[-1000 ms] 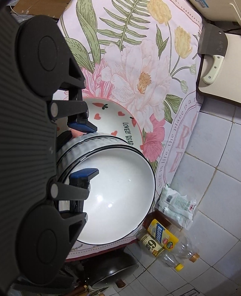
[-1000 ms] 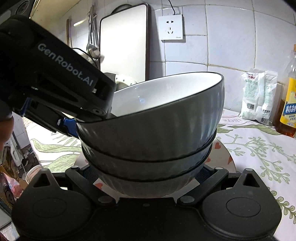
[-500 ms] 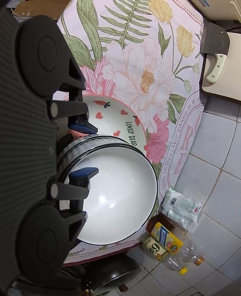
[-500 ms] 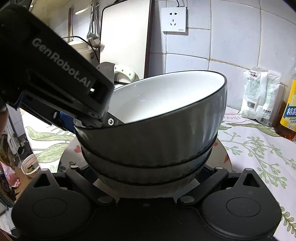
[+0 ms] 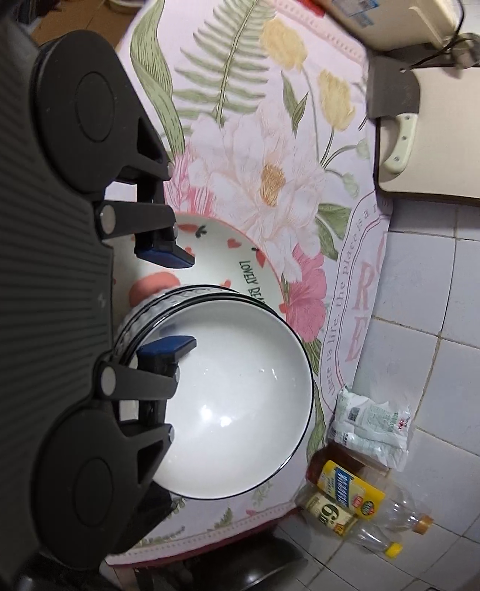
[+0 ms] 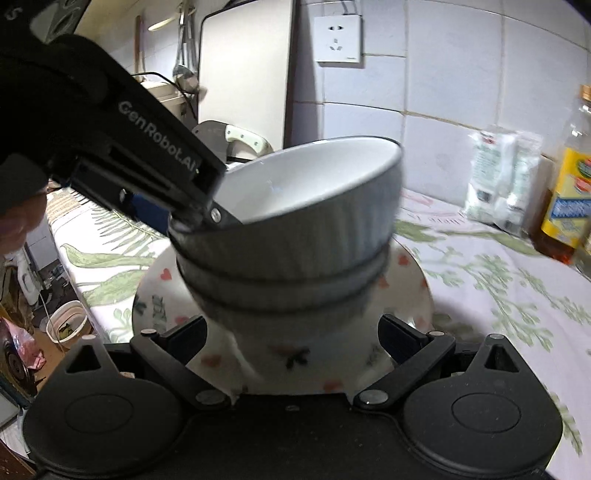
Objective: Organize plates and bowls
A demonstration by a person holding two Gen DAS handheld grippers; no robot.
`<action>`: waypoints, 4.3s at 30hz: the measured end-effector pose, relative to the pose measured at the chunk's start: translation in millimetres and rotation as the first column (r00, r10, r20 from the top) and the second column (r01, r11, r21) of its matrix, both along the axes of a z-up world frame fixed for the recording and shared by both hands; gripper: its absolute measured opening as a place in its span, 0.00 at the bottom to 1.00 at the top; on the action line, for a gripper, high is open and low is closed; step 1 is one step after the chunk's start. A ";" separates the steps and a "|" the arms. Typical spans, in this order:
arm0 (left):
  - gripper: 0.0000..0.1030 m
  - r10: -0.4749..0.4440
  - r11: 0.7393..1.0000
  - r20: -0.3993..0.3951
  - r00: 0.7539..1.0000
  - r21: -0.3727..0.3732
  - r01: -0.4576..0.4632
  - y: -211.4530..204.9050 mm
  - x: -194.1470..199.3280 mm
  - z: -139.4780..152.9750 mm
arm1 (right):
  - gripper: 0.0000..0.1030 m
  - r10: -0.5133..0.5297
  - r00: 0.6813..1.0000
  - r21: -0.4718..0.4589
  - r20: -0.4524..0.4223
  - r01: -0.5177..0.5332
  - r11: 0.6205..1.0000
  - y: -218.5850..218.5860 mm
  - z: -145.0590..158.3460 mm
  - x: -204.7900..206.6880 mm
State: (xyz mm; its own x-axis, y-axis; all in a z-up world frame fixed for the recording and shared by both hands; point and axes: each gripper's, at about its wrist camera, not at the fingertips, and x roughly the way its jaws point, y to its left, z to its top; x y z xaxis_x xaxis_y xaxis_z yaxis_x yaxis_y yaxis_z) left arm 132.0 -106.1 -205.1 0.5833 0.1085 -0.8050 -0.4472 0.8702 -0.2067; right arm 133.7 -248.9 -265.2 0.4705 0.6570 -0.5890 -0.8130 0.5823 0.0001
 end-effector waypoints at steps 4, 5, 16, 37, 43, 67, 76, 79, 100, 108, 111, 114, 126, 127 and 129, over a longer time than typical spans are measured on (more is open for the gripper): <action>0.39 -0.005 1.000 0.020 1.000 0.018 0.005 -9.6 -9.8 11.4 | 0.98 -0.031 0.999 0.023 0.029 0.031 0.999 -15.0 9.3 -15.2; 0.39 -0.003 0.999 0.022 1.000 0.032 0.002 -11.6 -12.2 13.8 | 0.98 -0.042 0.999 0.031 0.033 0.041 0.999 -16.5 11.5 -17.1; 0.41 0.008 0.999 0.050 0.999 0.053 -0.010 -24.7 -44.2 46.6 | 0.97 -0.167 0.986 0.107 -0.007 0.167 0.980 -60.4 33.7 -33.6; 0.64 -0.041 0.986 -0.049 0.998 0.158 0.048 -76.5 -107.3 108.6 | 0.97 -0.464 0.873 0.063 -0.148 0.476 0.877 -124.2 150.9 -62.9; 0.68 -0.062 0.986 -0.058 0.996 0.151 0.070 -91.3 -117.9 127.4 | 0.98 -0.493 0.863 0.060 -0.108 0.501 0.864 -143.1 184.2 -77.6; 0.88 -0.100 0.968 -0.031 0.995 0.226 0.104 -121.5 -149.1 165.8 | 1.00 -0.544 0.838 -0.110 -0.046 0.537 0.836 -142.4 221.4 -122.4; 0.88 -0.094 0.975 -0.056 0.994 0.197 0.103 -115.9 -148.6 162.7 | 1.00 -0.575 0.815 -0.119 -0.077 0.565 0.817 -139.0 222.2 -125.2; 0.88 -0.080 0.981 -0.066 0.995 0.173 0.090 -112.5 -149.0 160.6 | 1.00 -0.569 0.817 -0.124 -0.090 0.558 0.821 -137.2 221.8 -125.9; 0.88 -0.049 0.973 -0.065 0.997 0.223 0.062 -113.8 -153.5 164.3 | 1.00 -0.577 0.809 -0.144 -0.112 0.562 0.815 -130.7 222.1 -125.6; 0.88 -0.054 0.975 -0.068 0.996 0.212 0.067 -112.7 -154.1 163.2 | 1.00 -0.574 0.807 -0.157 -0.141 0.554 0.817 -133.0 215.6 -119.4; 0.88 -0.060 0.971 -0.056 0.997 0.228 0.072 -114.9 -154.7 165.8 | 1.00 -0.564 0.814 -0.153 -0.141 0.545 0.825 -130.8 215.0 -121.3; 0.88 -0.066 0.968 -0.049 0.997 0.238 0.076 -116.8 -155.3 167.9 | 1.00 -0.558 0.822 -0.148 -0.118 0.541 0.828 -128.9 217.1 -124.2; 0.88 -0.038 0.966 -0.046 0.998 0.254 0.048 -111.2 -152.0 167.9 | 1.00 -0.553 0.827 -0.124 -0.099 0.541 0.832 -127.1 224.2 -119.8; 0.88 -0.037 0.967 -0.043 0.998 0.252 0.046 -110.5 -151.8 168.1 | 1.00 -0.553 0.827 -0.124 -0.101 0.541 0.832 -127.2 223.9 -118.9; 0.88 -0.036 0.969 -0.040 0.999 0.244 0.045 -109.0 -150.7 168.3 | 1.00 -0.554 0.826 -0.123 -0.103 0.542 0.831 -127.1 223.0 -118.4</action>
State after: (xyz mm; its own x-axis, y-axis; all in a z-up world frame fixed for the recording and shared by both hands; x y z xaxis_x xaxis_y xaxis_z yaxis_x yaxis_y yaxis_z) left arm -18.7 -215.1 -36.8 0.5629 0.2816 -0.7771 -0.4137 0.9099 0.0300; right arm 15.4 -376.0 -42.2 0.6543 0.2583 -0.7107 -0.3561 0.9344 0.0118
